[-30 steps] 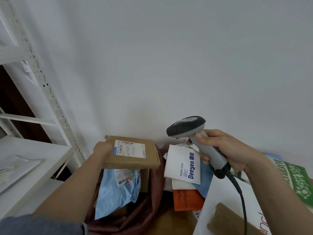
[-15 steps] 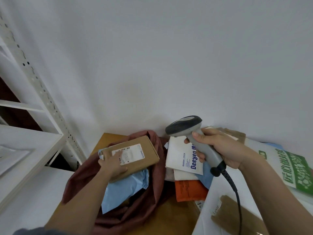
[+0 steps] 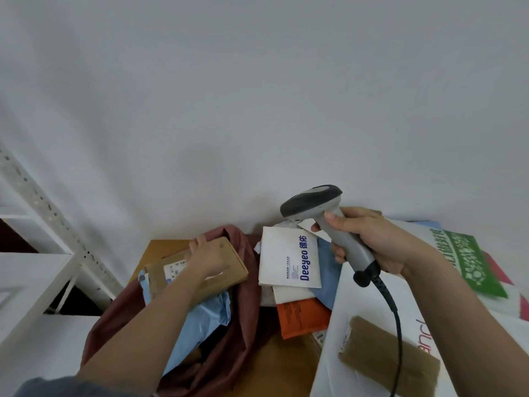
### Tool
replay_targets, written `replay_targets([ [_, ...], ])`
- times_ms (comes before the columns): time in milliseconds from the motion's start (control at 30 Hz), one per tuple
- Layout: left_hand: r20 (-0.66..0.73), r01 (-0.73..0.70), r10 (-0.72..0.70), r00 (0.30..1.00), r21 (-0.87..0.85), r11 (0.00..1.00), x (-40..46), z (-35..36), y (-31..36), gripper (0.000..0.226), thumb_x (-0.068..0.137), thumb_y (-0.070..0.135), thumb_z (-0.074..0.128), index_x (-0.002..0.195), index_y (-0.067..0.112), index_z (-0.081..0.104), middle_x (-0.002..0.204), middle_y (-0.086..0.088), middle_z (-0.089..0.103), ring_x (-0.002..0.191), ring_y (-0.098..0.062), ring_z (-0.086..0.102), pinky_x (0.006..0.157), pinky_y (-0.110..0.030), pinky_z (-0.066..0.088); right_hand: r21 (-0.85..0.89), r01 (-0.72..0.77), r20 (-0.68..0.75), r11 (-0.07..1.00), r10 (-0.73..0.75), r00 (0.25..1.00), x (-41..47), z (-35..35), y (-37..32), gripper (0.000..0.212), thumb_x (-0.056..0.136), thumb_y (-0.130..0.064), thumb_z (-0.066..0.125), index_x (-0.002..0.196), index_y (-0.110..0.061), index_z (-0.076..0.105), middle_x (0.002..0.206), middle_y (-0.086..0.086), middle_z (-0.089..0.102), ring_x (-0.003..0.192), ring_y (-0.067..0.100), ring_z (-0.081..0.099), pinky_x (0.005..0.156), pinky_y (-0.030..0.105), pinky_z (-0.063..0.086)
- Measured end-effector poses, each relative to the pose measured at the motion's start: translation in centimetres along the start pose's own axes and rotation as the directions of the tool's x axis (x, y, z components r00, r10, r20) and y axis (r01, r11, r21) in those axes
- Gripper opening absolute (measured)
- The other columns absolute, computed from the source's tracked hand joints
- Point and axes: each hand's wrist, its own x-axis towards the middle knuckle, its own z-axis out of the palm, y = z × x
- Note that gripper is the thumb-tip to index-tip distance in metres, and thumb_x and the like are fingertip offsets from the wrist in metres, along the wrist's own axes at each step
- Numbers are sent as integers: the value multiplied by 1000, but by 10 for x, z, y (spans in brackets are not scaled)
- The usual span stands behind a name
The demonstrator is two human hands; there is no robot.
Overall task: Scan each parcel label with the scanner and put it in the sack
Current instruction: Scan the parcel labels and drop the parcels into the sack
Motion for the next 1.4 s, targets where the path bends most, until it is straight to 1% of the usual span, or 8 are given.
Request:
replay_targets([
  [100, -40, -169, 164, 986, -246, 954, 2, 13, 39, 36, 92, 25, 63, 125, 10, 57, 125, -11, 60, 106, -20, 55, 86, -28, 44, 9, 15, -31, 1000, -15, 999, -8, -14, 1, 59, 76, -37, 68, 119, 3, 56, 104, 21, 59, 53, 18, 52, 53, 30, 50],
  [233, 165, 69, 112, 980, -806, 588, 6, 42, 81, 45, 88, 4, 67, 129, 0, 48, 125, -14, 57, 93, -19, 62, 67, -26, 59, 11, 22, -79, 1000, -21, 997, -18, -35, 7, 54, 77, -36, 66, 118, -2, 57, 103, 15, 64, 54, 18, 51, 53, 30, 49],
  [433, 277, 288, -81, 957, -901, 323, 27, 83, 108, 57, 83, -6, 66, 122, 12, 29, 117, -4, 42, 108, -28, 56, 71, -43, 59, 10, -21, -116, 1000, 22, 993, -31, -70, 20, 56, 76, -38, 66, 120, -5, 57, 98, 9, 66, 54, 15, 52, 54, 29, 51],
  [567, 366, 385, -155, 917, -916, 112, 33, 91, 113, 52, 84, -16, 59, 129, -8, 35, 123, -19, 45, 103, -33, 57, 59, -35, 60, 16, -34, -114, 999, 35, 993, -38, -89, 28, 52, 79, -37, 64, 120, -6, 55, 71, -4, 66, 55, 15, 52, 54, 27, 51],
  [800, 341, 378, -238, 910, -916, 134, 22, 60, 117, 26, 89, -10, 55, 114, -3, 51, 114, -19, 51, 101, -37, 59, 35, -26, 51, 58, -17, -112, 998, 23, 993, -34, -94, 20, 58, 78, -37, 66, 119, 2, 53, 80, 9, 61, 53, 17, 49, 51, 29, 48],
  [1000, 283, 344, -253, 925, -907, 244, 5, -6, 101, 6, 92, 3, 54, 98, 4, 55, 98, -13, 57, 57, -24, 60, 32, -20, 47, 27, 32, -155, 999, -27, 988, -20, -74, 7, 43, 92, -32, 64, 115, 3, 57, 61, 7, 57, 49, 15, 51, 48, 27, 48],
  [1267, -22, -21, -88, 996, -1000, 10, -28, -68, 76, 25, 83, -9, 30, 81, -3, 54, 97, -21, 54, 82, -36, 60, 58, -31, 56, 259, 96, -330, 961, -6, 944, 1, -45, -2, 35, 87, -27, 72, 107, -3, 56, 93, 10, 61, 49, 12, 47, 46, 25, 47],
  [1400, -99, -99, 31, 995, -995, -12, -50, -84, 76, 26, 62, 3, 36, 64, 1, 61, 98, -22, 55, 96, -41, 54, 85, -55, 47, 200, 93, -354, 975, -16, 935, 7, -39, -4, 39, 84, -35, 75, 106, -8, 57, 100, 11, 61, 47, 11, 48, 49, 26, 49],
])
